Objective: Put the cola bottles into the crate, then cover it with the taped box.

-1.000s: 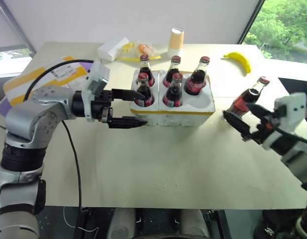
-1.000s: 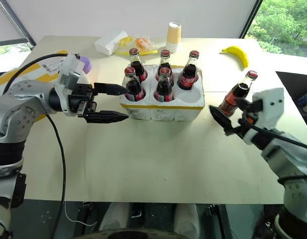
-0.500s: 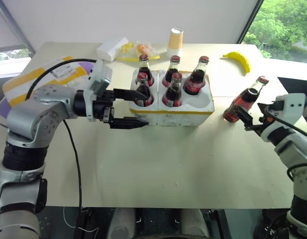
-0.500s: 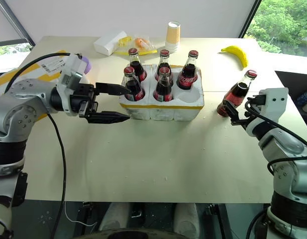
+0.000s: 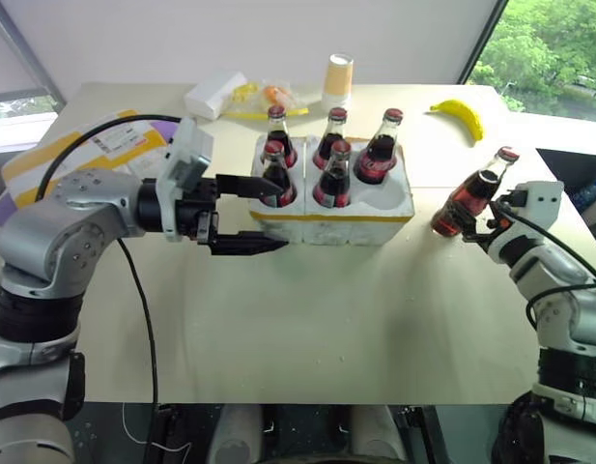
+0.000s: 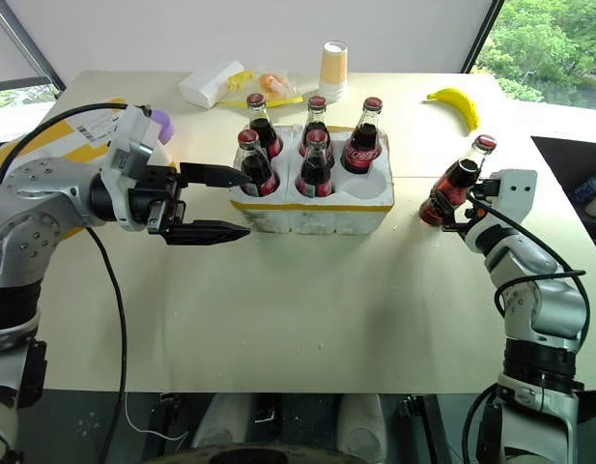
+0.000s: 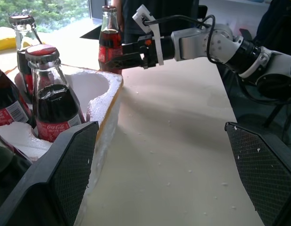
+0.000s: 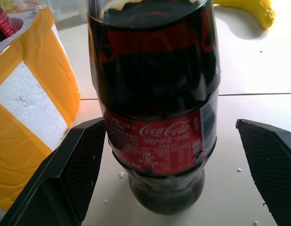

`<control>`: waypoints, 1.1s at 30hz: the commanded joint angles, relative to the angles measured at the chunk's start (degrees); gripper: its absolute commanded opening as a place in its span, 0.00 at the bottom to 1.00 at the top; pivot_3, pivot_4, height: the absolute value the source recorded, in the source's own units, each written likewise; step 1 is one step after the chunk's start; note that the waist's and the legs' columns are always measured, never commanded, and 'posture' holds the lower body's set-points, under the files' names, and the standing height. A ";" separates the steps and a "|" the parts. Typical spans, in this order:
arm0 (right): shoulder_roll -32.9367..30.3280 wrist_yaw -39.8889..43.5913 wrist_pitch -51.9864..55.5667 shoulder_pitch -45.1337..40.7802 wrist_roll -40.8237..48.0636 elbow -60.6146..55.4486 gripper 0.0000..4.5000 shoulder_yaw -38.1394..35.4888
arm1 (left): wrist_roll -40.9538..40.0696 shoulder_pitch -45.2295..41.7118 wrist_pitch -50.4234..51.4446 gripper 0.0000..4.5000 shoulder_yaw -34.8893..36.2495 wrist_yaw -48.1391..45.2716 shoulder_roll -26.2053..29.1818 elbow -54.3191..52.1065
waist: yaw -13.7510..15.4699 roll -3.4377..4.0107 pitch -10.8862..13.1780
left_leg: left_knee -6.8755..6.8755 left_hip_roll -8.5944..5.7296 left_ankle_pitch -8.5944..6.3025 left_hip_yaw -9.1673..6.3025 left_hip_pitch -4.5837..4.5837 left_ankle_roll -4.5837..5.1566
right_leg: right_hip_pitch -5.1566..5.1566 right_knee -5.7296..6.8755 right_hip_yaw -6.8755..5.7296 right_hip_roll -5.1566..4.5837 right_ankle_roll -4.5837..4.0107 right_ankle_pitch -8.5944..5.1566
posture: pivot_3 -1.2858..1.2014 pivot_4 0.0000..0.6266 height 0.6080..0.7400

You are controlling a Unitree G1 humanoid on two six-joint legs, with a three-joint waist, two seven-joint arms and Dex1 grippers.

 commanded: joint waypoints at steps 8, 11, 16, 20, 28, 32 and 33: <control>0.52 0.87 -4.81 -4.35 -1.18 2.36 0.62 0.86 | -0.62 -0.83 -0.73 1.00 1.39 0.12 0.21 -0.92 | -0.22 0.01 0.01 | -0.01 0.00 0.00 0.00 0.00 -0.01 | 0.00 -0.01 -0.01 0.00 0.01 0.00 | 0.52 0.24 1.00; -0.61 1.04 -4.68 -4.64 -0.70 -0.78 0.62 0.10 | -0.74 -0.78 -0.65 1.00 1.42 0.27 0.08 -1.04 | -0.33 0.03 0.02 | -0.01 0.00 0.01 0.00 -0.01 -0.01 | 0.00 0.00 -0.01 0.00 0.01 0.00 | 0.52 0.24 1.00; -2.89 3.02 -3.98 -7.88 1.48 -8.35 0.62 -0.09 | -0.89 -0.56 -0.50 1.00 1.50 0.55 -0.06 -1.24 | -0.85 0.29 0.17 | -0.02 -0.01 0.01 0.00 -0.02 -0.01 | -0.02 0.00 -0.01 -0.01 0.01 0.00 | 0.52 0.24 1.00; -2.61 3.68 -0.21 -12.20 6.56 -13.16 0.62 -0.22 | -0.90 -0.50 -0.46 1.00 1.59 0.86 -0.15 -1.26 | -1.25 0.36 0.21 | -0.05 0.01 0.03 0.02 -0.01 -0.04 | -0.08 0.03 0.01 0.01 0.01 0.00 | 0.52 0.24 1.00; 0.20 3.37 8.23 -16.10 12.94 -19.59 0.62 6.18 | -0.85 -0.46 -0.53 1.00 1.64 1.50 -0.19 -1.32 | -0.49 0.30 0.19 | -0.06 0.00 0.03 -0.02 -0.03 -0.05 | -0.03 0.02 -0.02 0.00 0.01 0.00 | 0.52 0.24 1.00; 0.58 3.95 7.50 -14.51 10.88 -18.38 0.62 8.97 | -0.94 -0.33 -0.43 1.00 2.03 1.85 0.10 -1.63 | -0.35 0.29 0.19 | -0.01 -0.03 0.00 -0.02 -0.07 0.00 | -0.03 -0.01 -0.02 -0.04 0.01 0.00 | 0.52 0.24 1.00; 0.28 4.28 7.35 -14.09 10.43 -18.14 0.62 9.47 | -0.98 -0.29 -0.39 1.00 2.14 1.94 0.19 -1.72 | -0.37 0.29 0.19 | -0.01 -0.03 0.00 -0.02 -0.07 0.00 | -0.03 0.00 -0.02 -0.03 0.01 0.00 | 0.52 0.24 1.00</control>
